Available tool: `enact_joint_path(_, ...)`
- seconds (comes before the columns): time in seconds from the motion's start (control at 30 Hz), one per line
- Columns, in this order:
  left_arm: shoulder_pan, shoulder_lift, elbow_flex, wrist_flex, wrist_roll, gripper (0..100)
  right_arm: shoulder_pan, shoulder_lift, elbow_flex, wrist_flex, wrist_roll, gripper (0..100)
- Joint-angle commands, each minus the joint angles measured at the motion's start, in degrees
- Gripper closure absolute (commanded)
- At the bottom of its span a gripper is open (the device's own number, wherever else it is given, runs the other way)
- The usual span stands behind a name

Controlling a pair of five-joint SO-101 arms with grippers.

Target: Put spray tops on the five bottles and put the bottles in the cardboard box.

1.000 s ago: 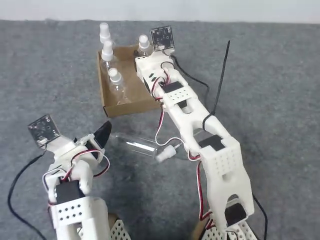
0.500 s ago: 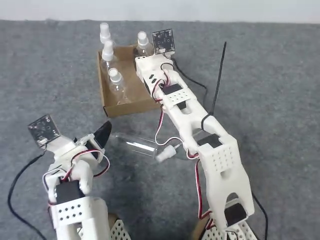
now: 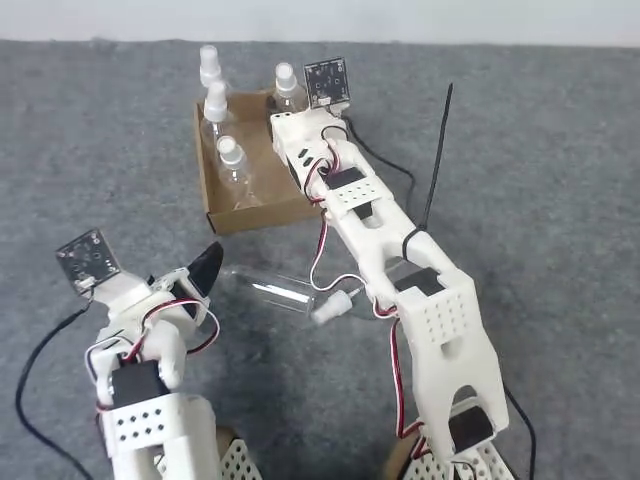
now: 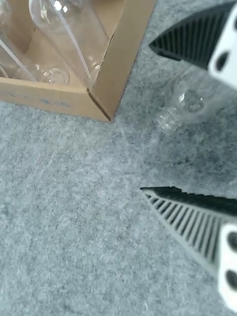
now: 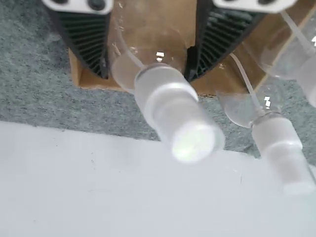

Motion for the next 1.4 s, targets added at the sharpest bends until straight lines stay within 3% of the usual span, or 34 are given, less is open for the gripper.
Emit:
enact_joint_path(0.0,0.1,-0.7,-0.6,-1.7,-0.1,62,1.5,-0.9,-2.9,-0.6,-0.4,80.8)
enact_joint_path(0.17,0.1,-0.7,-0.5,-1.7,-0.1,62,1.3,-1.0,-2.8,2.0,-0.4,69.4)
enact_joint_path(0.6,0.1,-0.7,-0.5,-1.8,-0.1,62,1.2,-3.0,-2.5,2.9,-0.4,69.3)
enact_joint_path(1.37,0.1,-0.7,-0.5,-1.9,-0.1,62,1.4,-15.0,-2.5,23.7,-0.5,69.2)
